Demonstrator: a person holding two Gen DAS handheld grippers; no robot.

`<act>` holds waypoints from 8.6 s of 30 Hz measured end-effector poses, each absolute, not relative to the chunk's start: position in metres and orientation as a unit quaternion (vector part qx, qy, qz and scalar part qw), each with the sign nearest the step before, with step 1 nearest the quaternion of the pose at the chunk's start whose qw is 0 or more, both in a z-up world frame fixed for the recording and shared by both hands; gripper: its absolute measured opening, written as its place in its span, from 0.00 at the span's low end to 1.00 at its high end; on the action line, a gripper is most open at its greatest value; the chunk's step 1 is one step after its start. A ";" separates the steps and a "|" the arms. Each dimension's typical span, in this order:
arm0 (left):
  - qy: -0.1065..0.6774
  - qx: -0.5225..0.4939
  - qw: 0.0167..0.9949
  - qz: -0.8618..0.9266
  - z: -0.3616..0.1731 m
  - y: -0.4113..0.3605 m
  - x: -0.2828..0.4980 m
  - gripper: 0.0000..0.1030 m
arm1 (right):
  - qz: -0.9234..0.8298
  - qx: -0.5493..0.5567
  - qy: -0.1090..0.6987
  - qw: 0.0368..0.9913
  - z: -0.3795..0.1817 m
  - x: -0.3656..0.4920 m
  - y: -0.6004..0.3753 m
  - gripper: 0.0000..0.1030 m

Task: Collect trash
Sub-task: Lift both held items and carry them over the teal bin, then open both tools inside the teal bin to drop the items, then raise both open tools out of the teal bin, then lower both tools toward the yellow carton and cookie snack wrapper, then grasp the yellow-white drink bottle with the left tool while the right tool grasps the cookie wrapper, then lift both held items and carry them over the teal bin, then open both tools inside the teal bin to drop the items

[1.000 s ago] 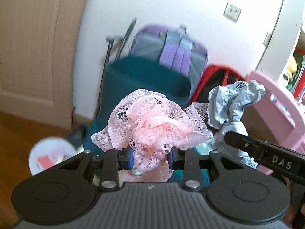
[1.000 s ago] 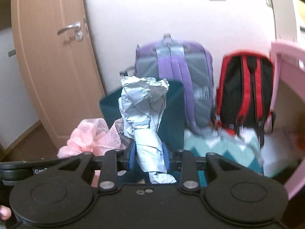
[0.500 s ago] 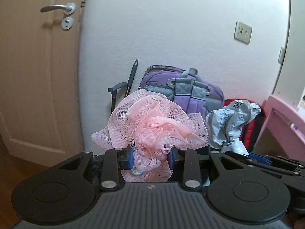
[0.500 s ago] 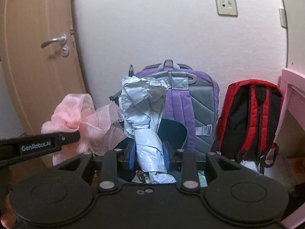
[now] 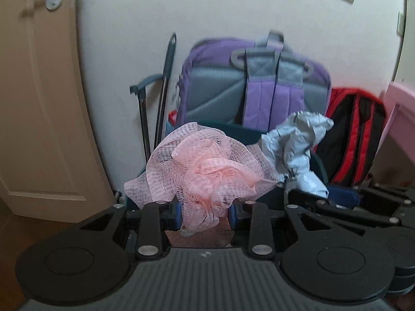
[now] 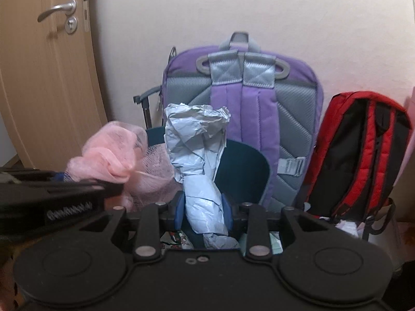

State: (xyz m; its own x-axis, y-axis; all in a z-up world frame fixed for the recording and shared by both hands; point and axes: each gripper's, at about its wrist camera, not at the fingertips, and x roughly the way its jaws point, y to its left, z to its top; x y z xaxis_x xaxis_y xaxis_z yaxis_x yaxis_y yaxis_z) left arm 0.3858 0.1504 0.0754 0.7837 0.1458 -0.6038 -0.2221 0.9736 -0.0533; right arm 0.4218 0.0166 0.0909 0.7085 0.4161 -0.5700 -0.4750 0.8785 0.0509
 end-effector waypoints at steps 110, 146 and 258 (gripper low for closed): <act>0.696 -0.348 0.571 0.260 -0.482 0.159 0.223 0.86 | 0.274 -0.101 0.665 0.688 -0.437 0.267 -0.091 0.47; 0.688 -0.422 0.505 0.306 -0.576 0.186 0.199 0.50 | 0.298 -0.165 0.683 0.647 -0.520 0.272 -0.057 0.24; 0.397 -0.119 0.909 0.048 0.059 0.150 0.422 0.71 | 0.224 -0.367 0.172 0.886 0.067 0.402 0.047 0.40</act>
State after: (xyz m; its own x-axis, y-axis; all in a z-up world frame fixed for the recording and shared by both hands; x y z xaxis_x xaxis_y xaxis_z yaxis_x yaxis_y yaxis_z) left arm 0.4218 0.1502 0.0586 0.6806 -0.0081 -0.7326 -0.1812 0.9670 -0.1791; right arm 0.4024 0.0472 0.0671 0.8405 0.2711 -0.4691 -0.5234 0.6299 -0.5738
